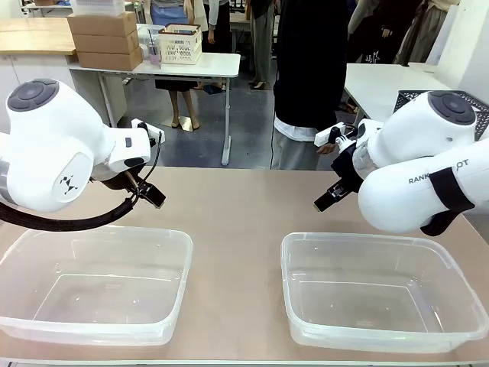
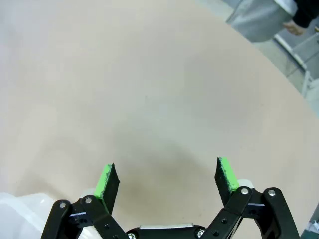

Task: Sort the waste into each basket.
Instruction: Pick up the Organizing box on the left side of the table and lift it.

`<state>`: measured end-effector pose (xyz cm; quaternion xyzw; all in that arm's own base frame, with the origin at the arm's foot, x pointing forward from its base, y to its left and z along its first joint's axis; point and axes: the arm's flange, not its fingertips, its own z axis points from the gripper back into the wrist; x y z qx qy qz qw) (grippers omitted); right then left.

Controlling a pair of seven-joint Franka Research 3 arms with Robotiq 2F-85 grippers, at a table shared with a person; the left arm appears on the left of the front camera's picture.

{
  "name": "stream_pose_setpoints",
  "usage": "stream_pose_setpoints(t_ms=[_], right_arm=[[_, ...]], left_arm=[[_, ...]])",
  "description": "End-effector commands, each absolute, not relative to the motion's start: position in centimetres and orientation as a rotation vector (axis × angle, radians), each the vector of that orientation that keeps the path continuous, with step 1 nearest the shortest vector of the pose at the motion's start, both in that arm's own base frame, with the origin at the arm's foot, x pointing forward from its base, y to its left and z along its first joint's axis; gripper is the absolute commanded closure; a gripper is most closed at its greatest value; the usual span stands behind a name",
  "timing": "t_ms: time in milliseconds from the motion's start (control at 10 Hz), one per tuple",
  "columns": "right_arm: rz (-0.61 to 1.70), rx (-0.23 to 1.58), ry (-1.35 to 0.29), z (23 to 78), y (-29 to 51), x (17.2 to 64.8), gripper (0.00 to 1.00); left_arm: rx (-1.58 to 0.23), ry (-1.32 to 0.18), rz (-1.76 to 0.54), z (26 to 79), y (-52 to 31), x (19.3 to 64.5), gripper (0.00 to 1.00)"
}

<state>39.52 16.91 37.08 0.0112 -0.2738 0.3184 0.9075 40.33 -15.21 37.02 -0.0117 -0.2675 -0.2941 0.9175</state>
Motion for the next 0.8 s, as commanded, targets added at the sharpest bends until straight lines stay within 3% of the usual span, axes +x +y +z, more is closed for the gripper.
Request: stream_pose_setpoints(t_ms=[0, 300, 500, 700], right_arm=[[0.657, 0.023, -0.566, 37.1, 16.9, 39.5, 0.0], [0.637, 0.022, -0.516, 39.4, 17.7, 39.6, 0.0], [0.593, 0.012, -0.471, 48.7, 17.1, 33.7, 0.0], [0.575, -0.054, -0.465, 52.7, 14.8, 26.9, 0.0]], left_arm=[[-0.024, -0.55, -0.605, 37.0, -15.2, 40.3, 0.0], [-0.024, -0.55, -0.605, 37.0, -15.2, 40.3, 0.0], [-0.057, -0.411, -0.403, 46.8, -14.3, 35.4, 0.0], [-0.171, -0.403, -0.468, 51.7, -11.4, 30.2, 0.0]])
